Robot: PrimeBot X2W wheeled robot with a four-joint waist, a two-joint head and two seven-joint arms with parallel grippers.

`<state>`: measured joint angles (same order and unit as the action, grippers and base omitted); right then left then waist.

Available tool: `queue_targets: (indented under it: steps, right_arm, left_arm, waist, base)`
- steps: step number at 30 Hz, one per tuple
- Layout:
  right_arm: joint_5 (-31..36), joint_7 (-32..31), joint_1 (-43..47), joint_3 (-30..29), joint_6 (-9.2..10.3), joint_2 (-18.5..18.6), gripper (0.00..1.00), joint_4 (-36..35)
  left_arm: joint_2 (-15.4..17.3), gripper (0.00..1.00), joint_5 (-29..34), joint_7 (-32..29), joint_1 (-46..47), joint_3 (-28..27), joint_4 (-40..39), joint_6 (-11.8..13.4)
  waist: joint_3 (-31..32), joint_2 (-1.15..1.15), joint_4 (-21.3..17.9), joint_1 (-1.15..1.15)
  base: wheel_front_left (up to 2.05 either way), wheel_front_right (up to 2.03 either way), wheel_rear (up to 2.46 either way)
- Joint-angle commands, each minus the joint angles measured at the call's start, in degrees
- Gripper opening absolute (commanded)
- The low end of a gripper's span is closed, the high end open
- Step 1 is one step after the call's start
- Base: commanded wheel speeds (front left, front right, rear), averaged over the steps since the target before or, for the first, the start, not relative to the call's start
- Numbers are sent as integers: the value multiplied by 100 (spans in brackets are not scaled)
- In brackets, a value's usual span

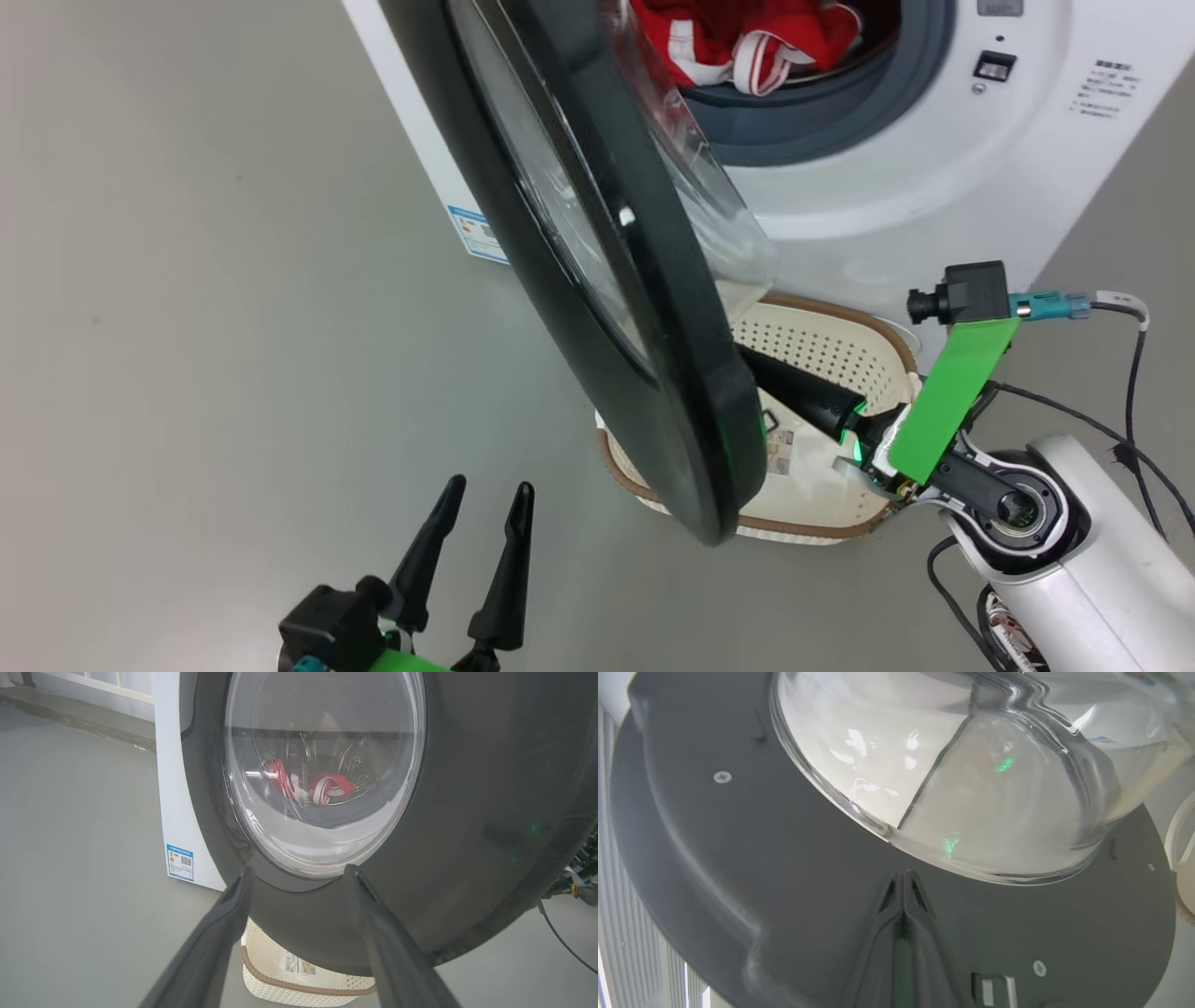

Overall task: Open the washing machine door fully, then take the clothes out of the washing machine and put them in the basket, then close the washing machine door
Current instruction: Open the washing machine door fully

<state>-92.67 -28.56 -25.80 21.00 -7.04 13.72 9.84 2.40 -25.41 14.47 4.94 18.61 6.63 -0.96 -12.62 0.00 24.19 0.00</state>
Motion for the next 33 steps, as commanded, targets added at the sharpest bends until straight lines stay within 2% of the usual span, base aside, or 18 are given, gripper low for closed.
queue_targets:
  steps: [1,15,33]
  right_arm:
    - [23,-50,88,96,-45,-132,0,-169]
    - [117,-236,272,243,-45,-556,0,-73]
    - [181,-418,250,466,-45,-883,0,33]
  left_arm:
    - [48,100,-31,52,-14,-161,-106,53]
    - [48,100,32,52,-192,-380,-71,141]
    - [48,100,65,53,-303,-631,-207,247]
  waist:
    - [93,0,118,0]
    - [401,0,505,0]
    - [437,0,534,0]
  base:
    - [0,0,0]
    - [0,0,0]
    - [0,0,0]
